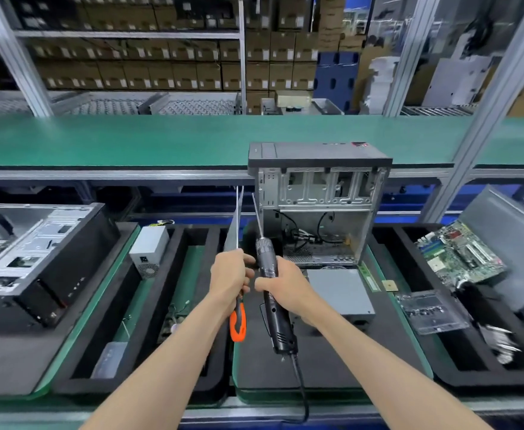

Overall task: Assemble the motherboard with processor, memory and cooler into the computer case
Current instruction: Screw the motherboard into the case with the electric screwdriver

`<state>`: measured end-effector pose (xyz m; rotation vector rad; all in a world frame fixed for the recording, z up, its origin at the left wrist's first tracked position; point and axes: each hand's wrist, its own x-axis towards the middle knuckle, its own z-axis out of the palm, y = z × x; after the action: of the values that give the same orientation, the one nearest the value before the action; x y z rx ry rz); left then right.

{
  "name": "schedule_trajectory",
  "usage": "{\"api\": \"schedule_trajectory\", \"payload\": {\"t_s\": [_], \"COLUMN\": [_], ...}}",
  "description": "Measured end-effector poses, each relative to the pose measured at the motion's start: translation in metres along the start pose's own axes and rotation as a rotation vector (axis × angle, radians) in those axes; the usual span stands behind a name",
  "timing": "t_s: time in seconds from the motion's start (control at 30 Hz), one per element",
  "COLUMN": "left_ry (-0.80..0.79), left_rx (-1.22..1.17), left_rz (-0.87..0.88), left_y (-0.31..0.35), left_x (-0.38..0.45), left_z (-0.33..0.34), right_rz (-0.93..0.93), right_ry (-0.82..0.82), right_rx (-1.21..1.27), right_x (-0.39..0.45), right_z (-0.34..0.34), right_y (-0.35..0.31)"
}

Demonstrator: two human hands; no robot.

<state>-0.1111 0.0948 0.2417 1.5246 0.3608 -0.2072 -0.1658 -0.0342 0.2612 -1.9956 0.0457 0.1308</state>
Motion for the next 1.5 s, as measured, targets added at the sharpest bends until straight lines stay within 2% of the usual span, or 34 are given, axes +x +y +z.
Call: {"api": "schedule_trajectory", "payload": {"t_s": [0.13, 0.3, 0.57, 0.9, 1.1, 1.27, 1.5], "left_ry": [0.042, 0.148, 0.252, 0.244, 0.254, 0.245, 0.191], "left_rx": [0.005, 0.122, 0.227, 0.380, 0.616, 0.758, 0.800], "left_rz": [-0.020, -0.011, -0.074, -0.101, -0.150, -0.203, -0.200], "left_y": [-0.004, -0.016, -0.046, -0.084, -0.098, -0.106, -0.115], "left_x": [0.008, 0.019, 0.042, 0.096, 0.119, 0.127, 0.129], "left_z": [-0.004, -0.023, -0.067, -0.128, -0.161, -0.190, -0.207], "right_rz": [0.007, 0.021, 0.046, 0.174, 0.234, 0.252, 0.227], "right_ry": [-0.029, -0.102, -0.234, -0.310, -0.289, -0.321, -0.357], "right_rx": [0.000, -0.011, -0.116, -0.322, -0.355, -0.393, -0.553], "right_x": [0.009, 0.027, 0.052, 0.095, 0.116, 0.130, 0.140], "right_z": [0.003, 0.013, 0.062, 0.153, 0.200, 0.228, 0.253], "right_y": [0.002, 0.007, 0.022, 0.042, 0.047, 0.048, 0.057]}}
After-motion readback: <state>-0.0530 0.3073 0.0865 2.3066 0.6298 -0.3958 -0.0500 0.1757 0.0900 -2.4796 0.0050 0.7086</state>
